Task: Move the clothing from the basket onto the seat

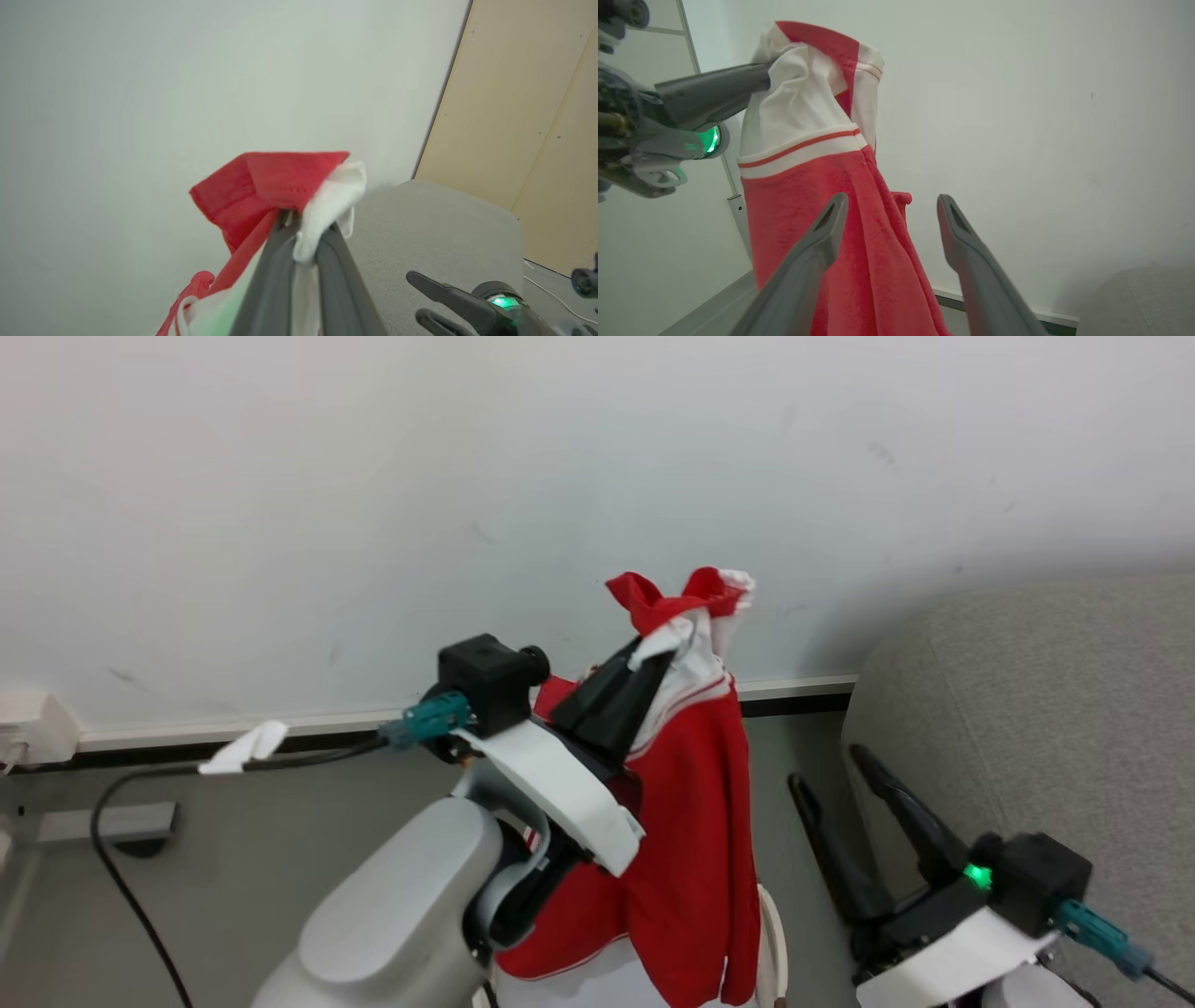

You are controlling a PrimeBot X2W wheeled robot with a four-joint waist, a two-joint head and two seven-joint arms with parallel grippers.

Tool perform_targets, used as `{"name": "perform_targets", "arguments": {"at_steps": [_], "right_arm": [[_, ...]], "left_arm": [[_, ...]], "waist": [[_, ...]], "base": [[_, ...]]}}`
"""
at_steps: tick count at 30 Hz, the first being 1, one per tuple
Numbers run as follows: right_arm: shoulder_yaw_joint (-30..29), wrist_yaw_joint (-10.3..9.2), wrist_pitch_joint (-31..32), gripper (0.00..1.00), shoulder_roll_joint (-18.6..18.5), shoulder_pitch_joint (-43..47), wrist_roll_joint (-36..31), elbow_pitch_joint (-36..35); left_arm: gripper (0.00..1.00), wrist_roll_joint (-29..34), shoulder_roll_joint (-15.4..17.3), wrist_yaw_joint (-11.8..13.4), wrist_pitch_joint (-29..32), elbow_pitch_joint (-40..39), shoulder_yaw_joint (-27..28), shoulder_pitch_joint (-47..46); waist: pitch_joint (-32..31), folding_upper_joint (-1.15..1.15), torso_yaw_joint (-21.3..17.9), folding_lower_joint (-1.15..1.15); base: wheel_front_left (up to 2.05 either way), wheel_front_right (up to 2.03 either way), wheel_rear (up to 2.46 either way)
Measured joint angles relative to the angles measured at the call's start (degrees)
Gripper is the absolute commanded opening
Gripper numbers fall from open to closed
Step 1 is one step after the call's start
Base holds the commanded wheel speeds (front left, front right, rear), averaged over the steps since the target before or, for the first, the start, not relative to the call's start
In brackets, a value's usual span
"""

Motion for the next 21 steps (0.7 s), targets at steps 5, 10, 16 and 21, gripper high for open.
{"name": "perform_targets", "arguments": {"at_steps": [5,10,16,21], "right_arm": [[8.73,0.0,1.2,1.0,-2.99,-7.12,3.2,4.8],[16.04,0.0,2.63,1.0,-5.68,-13.1,6.75,8.98],[24.19,0.0,4.98,1.0,-9.36,-18.37,13.14,12.0],[33.7,0.0,7.06,1.0,-12.58,-21.38,19.91,12.88]], "left_arm": [[0.0,0.47,-1.31,-1.21,-0.08,0.38,-2.59,0.0],[0.0,0.98,-2.61,-2.54,-0.34,1.75,-5.47,0.33],[0.0,1.19,-4.15,-3.82,-0.98,3.42,-8.7,1.25],[0.0,1.12,-5.23,-4.53,-1.37,4.1,-10.48,1.23]], "waist": [[0.83,0.0,1.49,0.0],[1.4,-0.01,3.73,0.0],[1.58,-0.01,6.53,0.0],[1.42,-0.01,8.77,0.0]], "base": [[0.0,0.0,0.0],[0.0,0.0,0.0],[0.0,0.0,0.0],[0.0,0.0,0.0]]}}
